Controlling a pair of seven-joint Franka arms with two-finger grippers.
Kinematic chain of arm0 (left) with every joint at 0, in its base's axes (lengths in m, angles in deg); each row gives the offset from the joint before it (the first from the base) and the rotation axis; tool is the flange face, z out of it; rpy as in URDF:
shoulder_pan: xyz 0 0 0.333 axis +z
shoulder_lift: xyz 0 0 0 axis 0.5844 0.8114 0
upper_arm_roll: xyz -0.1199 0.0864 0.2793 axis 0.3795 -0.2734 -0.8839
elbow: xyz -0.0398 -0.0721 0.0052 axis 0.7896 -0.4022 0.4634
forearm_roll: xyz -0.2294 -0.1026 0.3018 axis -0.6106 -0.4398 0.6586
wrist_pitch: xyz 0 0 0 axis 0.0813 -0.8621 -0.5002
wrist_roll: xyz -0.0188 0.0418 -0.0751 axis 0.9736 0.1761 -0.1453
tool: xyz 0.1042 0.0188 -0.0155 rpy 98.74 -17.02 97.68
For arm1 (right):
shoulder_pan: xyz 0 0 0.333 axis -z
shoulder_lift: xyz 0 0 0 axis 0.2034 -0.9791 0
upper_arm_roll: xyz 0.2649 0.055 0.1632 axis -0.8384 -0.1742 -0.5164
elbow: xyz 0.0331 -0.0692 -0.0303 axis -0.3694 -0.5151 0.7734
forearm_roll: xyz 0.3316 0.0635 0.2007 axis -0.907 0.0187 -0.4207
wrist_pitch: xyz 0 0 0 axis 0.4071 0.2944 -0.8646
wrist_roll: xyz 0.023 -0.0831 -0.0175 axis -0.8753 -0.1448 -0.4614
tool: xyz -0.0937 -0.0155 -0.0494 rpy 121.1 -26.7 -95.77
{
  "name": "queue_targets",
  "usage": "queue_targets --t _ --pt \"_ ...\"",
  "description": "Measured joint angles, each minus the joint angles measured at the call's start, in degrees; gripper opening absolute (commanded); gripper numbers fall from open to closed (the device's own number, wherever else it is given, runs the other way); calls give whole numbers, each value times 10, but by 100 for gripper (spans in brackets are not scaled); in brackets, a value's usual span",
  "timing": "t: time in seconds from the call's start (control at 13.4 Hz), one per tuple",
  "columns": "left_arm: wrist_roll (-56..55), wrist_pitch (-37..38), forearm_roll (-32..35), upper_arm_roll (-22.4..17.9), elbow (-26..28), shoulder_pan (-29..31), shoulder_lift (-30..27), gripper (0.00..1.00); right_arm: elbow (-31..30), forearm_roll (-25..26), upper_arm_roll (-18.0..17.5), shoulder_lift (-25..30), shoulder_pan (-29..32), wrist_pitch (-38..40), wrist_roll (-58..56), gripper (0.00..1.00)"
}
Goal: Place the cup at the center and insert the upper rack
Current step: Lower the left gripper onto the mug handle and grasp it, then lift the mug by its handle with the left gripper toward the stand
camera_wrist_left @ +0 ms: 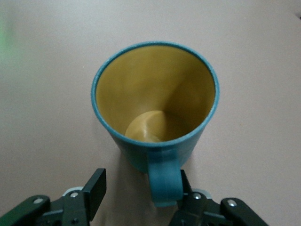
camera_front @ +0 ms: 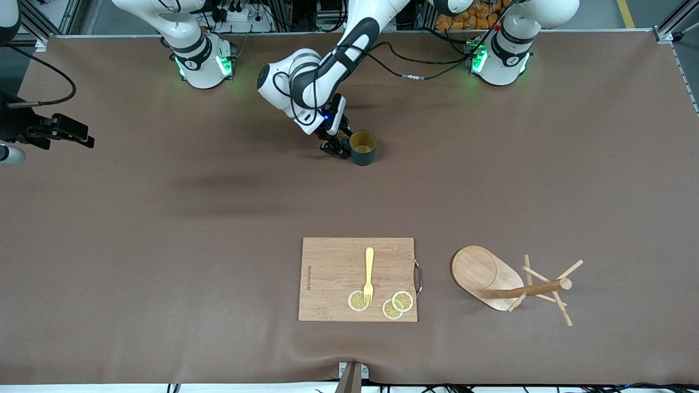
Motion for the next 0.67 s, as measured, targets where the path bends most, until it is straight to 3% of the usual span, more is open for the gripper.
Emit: queue_targets --t 0.07,0.37,0.67 --pt "0 0 0 -1 0 0 0 35 0 0 0 1 0 0 0 100" --pt "0 0 -2 -1 -1 0 0 3 -1 0 0 1 0 1 0 100" --pt "2 0 -3 -1 -9 1 -1 0 -3 0 0 1 0 1 0 100"
